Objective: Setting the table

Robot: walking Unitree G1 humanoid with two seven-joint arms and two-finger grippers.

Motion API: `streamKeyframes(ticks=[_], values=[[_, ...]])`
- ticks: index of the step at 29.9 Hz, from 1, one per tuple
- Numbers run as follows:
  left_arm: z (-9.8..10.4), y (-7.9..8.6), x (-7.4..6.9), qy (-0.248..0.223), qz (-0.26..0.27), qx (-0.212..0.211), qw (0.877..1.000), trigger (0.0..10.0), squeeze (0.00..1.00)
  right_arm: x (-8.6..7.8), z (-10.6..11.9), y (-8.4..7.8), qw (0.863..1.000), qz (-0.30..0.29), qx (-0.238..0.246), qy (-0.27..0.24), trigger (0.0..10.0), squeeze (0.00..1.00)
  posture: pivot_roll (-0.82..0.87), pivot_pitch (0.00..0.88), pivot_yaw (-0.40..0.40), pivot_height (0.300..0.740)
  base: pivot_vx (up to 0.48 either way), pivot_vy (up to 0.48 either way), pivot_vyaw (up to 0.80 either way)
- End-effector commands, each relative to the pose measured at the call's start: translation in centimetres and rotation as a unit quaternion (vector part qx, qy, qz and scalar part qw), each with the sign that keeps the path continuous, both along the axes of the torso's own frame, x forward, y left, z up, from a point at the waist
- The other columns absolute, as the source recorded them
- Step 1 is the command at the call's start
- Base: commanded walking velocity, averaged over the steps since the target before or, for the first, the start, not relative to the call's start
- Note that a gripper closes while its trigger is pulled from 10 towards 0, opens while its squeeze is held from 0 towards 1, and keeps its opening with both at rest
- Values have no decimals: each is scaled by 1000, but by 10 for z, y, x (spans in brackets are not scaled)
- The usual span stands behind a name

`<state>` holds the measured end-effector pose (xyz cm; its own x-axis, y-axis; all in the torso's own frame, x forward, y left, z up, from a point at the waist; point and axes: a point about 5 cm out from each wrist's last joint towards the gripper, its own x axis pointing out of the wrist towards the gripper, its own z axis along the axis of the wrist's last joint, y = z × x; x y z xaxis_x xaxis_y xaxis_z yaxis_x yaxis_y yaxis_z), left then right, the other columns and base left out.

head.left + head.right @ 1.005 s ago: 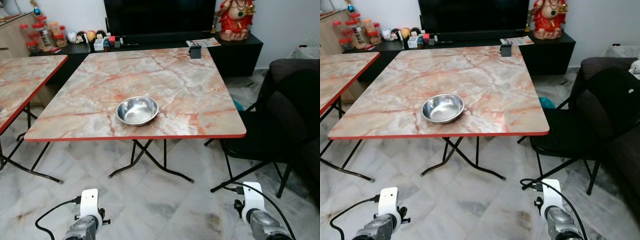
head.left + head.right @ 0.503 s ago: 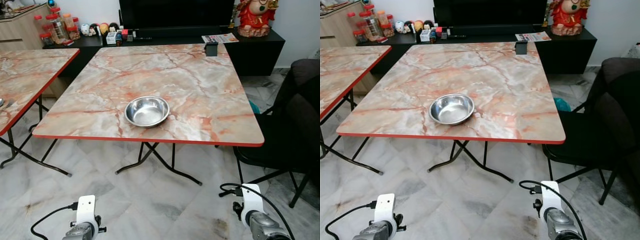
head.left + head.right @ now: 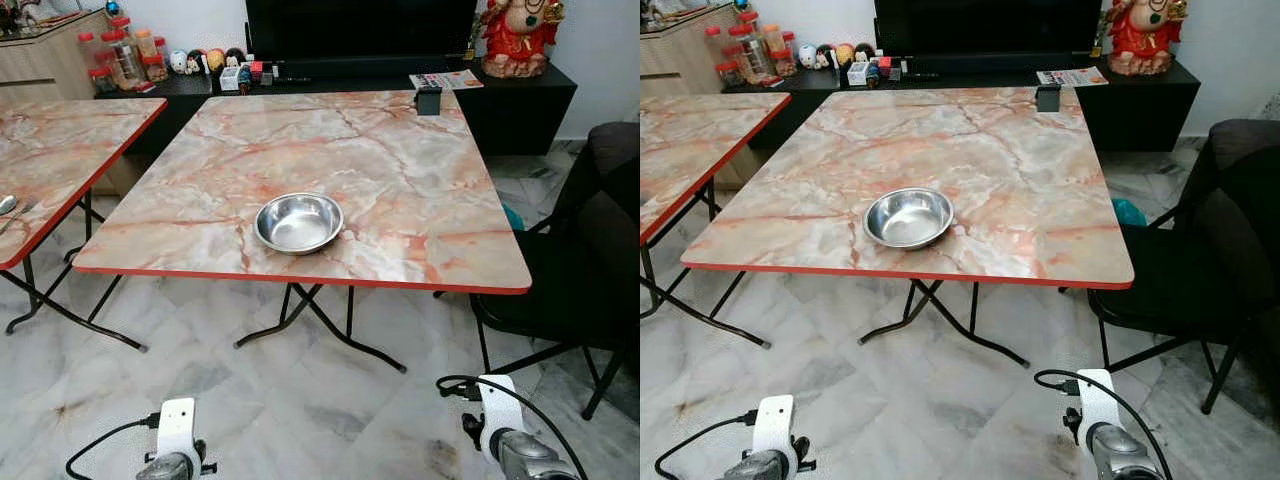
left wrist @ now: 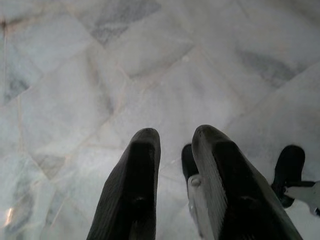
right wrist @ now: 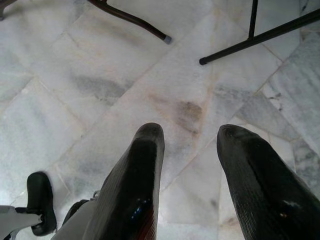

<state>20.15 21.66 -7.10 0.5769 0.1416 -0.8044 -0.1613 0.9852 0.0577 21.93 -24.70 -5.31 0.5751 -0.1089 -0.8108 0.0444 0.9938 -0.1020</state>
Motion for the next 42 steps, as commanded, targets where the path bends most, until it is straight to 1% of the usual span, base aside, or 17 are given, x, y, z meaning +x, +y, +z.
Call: streamKeyframes(ticks=[1,6,12,16,18,19,20,22,24,30,32,34,35,36,37,38,42], values=[[0,11,-4,7,-2,11,1000,10000,0,1,1,0,1000,3,0,-3,10000,0,-111,0,36,736,0,0,0],[0,12,-6,8,-7,11,1000,10000,0,1,1,-2,1000,-4,0,-9,10000,0,-120,0,40,736,0,0,0],[-2,1,-4,9,-8,4,1000,10000,0,1,1,-2,1000,-11,3,-7,10000,0,-105,0,34,736,0,0,0],[-1,0,-2,8,-3,2,1000,10000,0,2,2,-2,1000,-16,5,-8,10000,0,-101,0,32,736,0,411,0],[-1,1,-2,7,-2,1,1000,10000,0,3,2,-2,1000,-16,4,-9,10000,0,-101,0,32,736,0,0,0],[-1,2,-1,6,-1,2,1000,10000,0,3,3,-2,1000,-16,4,-10,10000,0,-101,0,32,736,0,0,0],[1,9,-1,4,1,5,1000,10000,0,4,3,-2,1000,-18,4,-12,10000,0,-100,0,34,736,0,0,0],[3,14,0,3,3,7,1000,10000,0,4,3,-2,1000,-19,4,-12,10000,0,-100,0,35,736,0,0,0],[5,21,-1,1,7,10,1000,10000,0,4,3,-2,1000,-21,4,-12,10000,0,-100,0,35,736,0,480,0],[5,22,0,0,7,11,1000,10000,0,3,2,-2,1000,-21,1,-8,10000,0,-102,0,43,736,0,480,-133],[5,19,1,-2,5,10,1000,10000,0,1,1,-2,1000,-20,-3,-2,10000,0,-103,0,46,736,0,480,-800],[5,12,4,-3,2,8,1000,10000,0,1,1,-2,1000,-22,-3,-3,10000,0,-102,0,47,736,0,480,0],[4,0,8,-5,-2,3,1000,10000,0,1,1,-1,1000,-26,0,-4,10000,0,-101,0,48,736,0,480,0],[4,0,8,-5,-2,3,1000,10000,0,1,1,-1,1000,-26,0,-4,10000,0,-101,0,48,736,0,480,0],[4,-4,9,-5,-3,2,1000,10000,0,1,0,-1,1000,-27,1,-4,10000,0,-101,0,49,736,0,480,0],[4,-13,13,-7,-6,-1,1000,10000,0,0,0,-1,1000,-27,2,-5,10000,0,-102,0,52,736,0,480,0],[5,-21,17,-10,-11,-3,1000,10000,0,0,0,0,1000,-27,4,-5,10000,0,-103,0,56,736,0,480,0]])
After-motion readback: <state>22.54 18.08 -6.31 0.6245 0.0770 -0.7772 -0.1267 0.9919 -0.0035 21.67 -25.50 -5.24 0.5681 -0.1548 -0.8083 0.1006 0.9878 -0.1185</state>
